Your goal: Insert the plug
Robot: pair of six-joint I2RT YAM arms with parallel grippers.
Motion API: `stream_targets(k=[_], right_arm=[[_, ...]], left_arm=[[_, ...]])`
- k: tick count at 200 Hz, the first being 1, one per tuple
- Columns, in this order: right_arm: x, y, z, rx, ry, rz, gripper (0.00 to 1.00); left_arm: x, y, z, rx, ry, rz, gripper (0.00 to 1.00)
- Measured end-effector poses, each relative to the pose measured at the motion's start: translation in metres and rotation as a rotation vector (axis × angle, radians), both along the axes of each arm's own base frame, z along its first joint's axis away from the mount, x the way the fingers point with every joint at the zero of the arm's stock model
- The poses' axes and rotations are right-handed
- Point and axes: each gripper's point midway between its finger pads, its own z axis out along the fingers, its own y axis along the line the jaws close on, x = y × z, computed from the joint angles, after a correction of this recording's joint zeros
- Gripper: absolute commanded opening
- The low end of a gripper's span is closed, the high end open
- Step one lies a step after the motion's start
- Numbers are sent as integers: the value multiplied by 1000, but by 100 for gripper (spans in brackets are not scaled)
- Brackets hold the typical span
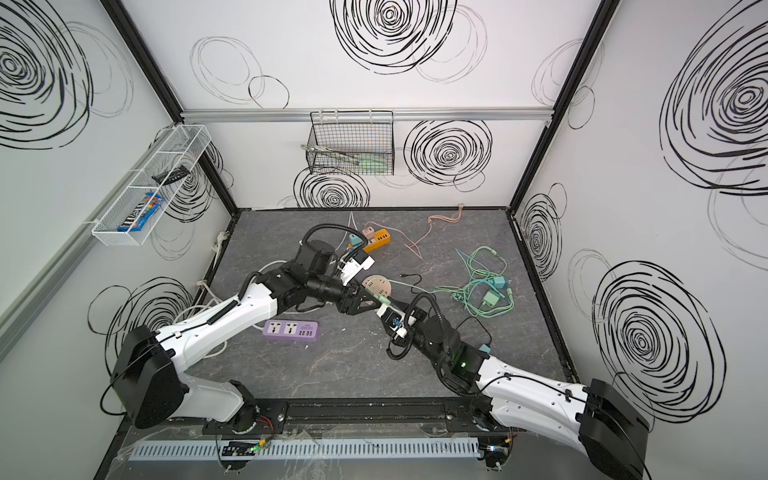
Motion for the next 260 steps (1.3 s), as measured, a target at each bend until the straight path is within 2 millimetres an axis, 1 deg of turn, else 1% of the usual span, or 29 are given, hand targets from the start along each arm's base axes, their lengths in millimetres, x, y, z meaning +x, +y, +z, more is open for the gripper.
stream_targets(k=[21, 60, 72, 90, 106, 113, 120, 127, 129, 144, 155, 160, 164, 165, 179, 190, 198, 207, 223, 235, 249, 260], right_arm=[[-1, 1, 1, 4, -3, 9, 26], [-1, 2, 4, 15, -7, 10, 26], [-1, 2, 3, 15, -6, 11, 26], [-1, 3, 3, 16, -7, 12, 26], [-1, 3, 4, 12, -13, 10, 27], [-1, 3, 4, 12, -14, 10, 28], [-1, 3, 4, 12, -13, 11, 34], [-1, 3, 4, 14, -11, 10, 46], [-1, 3, 4, 14, -10, 10, 50], [0, 2, 3, 28, 11, 2, 65], [5, -2, 2, 58, 59, -33, 78], [7, -3, 2, 67, 79, -48, 89], [10, -5, 3, 80, 100, -65, 100], [11, -6, 3, 82, 102, -69, 99], [29, -20, 6, 142, 188, -152, 97], [41, -33, 4, 193, 270, -207, 97], [52, -47, 3, 237, 322, -269, 97], [68, -70, 5, 310, 377, -368, 97], [89, -112, 8, 451, 448, -527, 97], [99, -138, 5, 550, 503, -613, 97], [106, -161, -5, 649, 586, -687, 97], [109, -173, -15, 714, 657, -730, 97]], left_arm=[[-2, -3, 1, -13, 7, -17, 43], [-7, -6, 1, -28, 15, -45, 42], [-7, -5, 0, -26, 13, -46, 36], [-6, -4, -1, -24, 10, -43, 22], [-5, -4, -1, -24, 19, -38, 15], [-5, -3, -1, -24, 19, -38, 13], [-5, -3, -1, -24, 20, -38, 10], [-5, -3, -1, -24, 19, -37, 4], [-5, -3, -1, -23, 19, -37, 0], [-4, -3, -1, -21, 18, -32, 0], [-2, -3, -2, -19, 9, -21, 0], [0, -3, -2, -18, 4, -11, 0], [2, -2, -2, -18, 2, -3, 0], [2, -2, -3, -18, 0, 0, 0], [13, 6, -4, -23, -1, 49, 0], [27, 11, -1, -45, -22, 98, 0], [36, 17, 1, -52, -31, 130, 0], [41, 23, -1, -47, -25, 160, 0], [42, 27, -7, -37, -9, 181, 0], [40, 29, -9, -33, -1, 188, 0], [38, 31, -9, -37, 4, 194, 0], [38, 31, -5, -46, -3, 198, 0]])
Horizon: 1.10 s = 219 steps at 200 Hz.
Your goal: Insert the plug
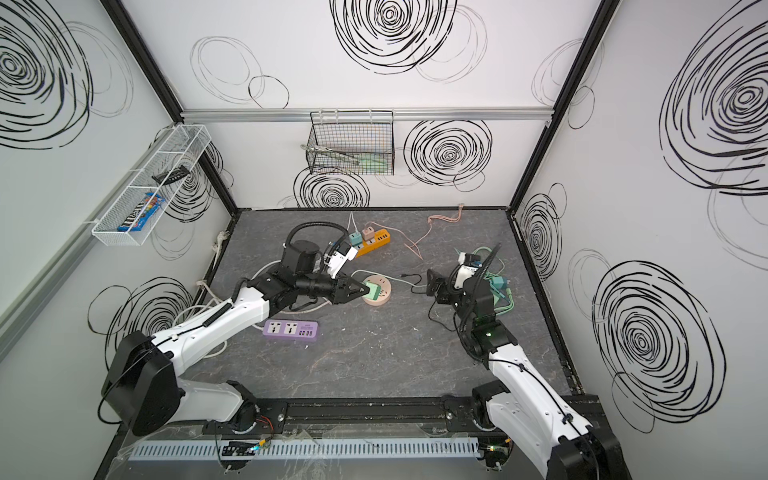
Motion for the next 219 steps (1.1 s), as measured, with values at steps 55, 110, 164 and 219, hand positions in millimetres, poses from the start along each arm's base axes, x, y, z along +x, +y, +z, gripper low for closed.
stream_targets(k=[55, 110, 164, 219], right_arm=[[6, -5, -48, 348, 316, -99, 97], [10, 21, -89, 664, 576, -153, 99], [35, 36, -92, 774, 606, -125, 26], [41, 12, 7, 667, 245, -92, 0]], left_arm=[[0, 0, 8, -20, -21, 2, 0], [-2, -1, 7, -25, -14, -9, 0], [-5, 0, 1, -17, -8, -17, 0], [-16, -8, 3, 10, -18, -38, 0]])
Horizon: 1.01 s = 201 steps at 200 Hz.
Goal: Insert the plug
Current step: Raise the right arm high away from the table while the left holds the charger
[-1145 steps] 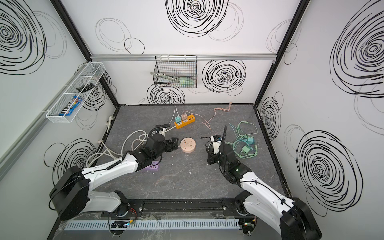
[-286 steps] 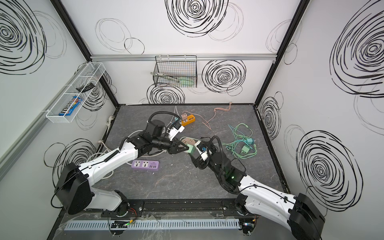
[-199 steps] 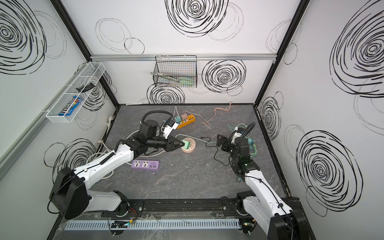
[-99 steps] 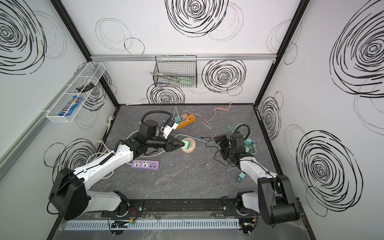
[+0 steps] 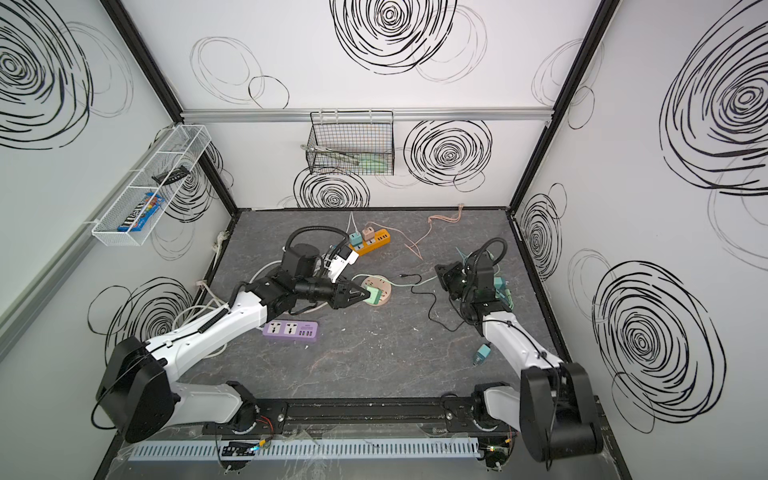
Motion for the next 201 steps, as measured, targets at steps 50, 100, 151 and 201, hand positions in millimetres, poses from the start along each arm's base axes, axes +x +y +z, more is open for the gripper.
stream_targets(k=[50, 100, 151, 201], right_arm=[[7, -25, 156, -278, -400, -50, 0], [-9, -25, 277, -531, -695, -34, 0], [-35, -20, 344, -677, -883, -11, 0], [-51, 9, 366, -624, -1014, 140, 0]], left_arm=[[1, -34, 59, -68, -123, -60, 0], [7, -46, 93, -113, -199, -71, 0], [6, -45, 100, -120, -217, -74, 0], [-2, -38, 124, -158, -268, -67, 0]])
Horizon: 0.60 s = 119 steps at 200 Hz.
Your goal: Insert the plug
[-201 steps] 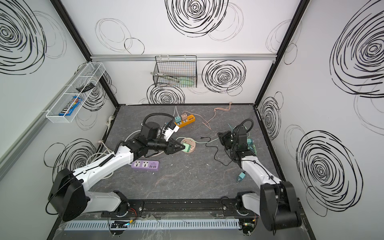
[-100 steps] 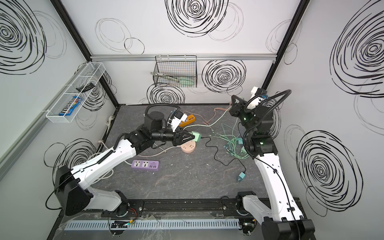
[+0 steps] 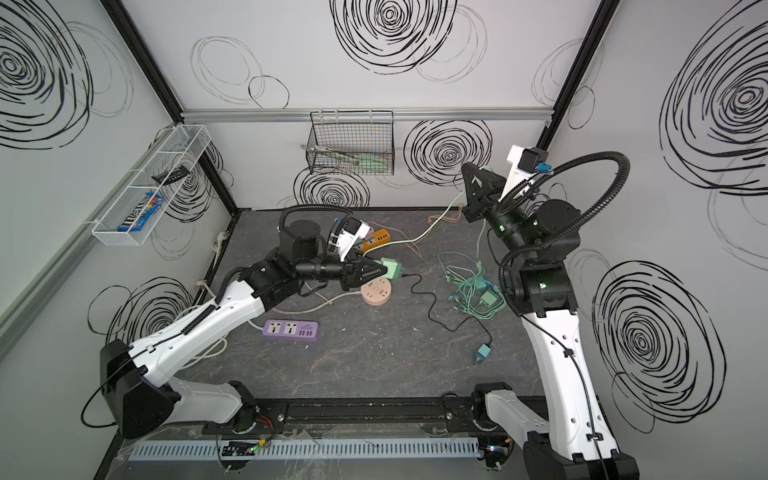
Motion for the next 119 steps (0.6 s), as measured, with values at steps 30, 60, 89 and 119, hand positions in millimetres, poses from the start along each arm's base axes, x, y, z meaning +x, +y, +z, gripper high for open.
stream_targets(k=[30, 60, 89, 119], right_arm=[[10, 31, -18, -20, 54, 156, 13], [27, 61, -86, -40, 226, 232, 50], [50, 47, -185, -52, 490, 152, 79], [58, 0, -276, 5, 745, 10, 91]], left_arm=[[9, 16, 20, -42, -43, 87, 0], [40, 57, 13, -63, -8, 285, 0], [68, 102, -11, -61, 78, 490, 0], [87, 142, -21, -76, 130, 653, 0]])
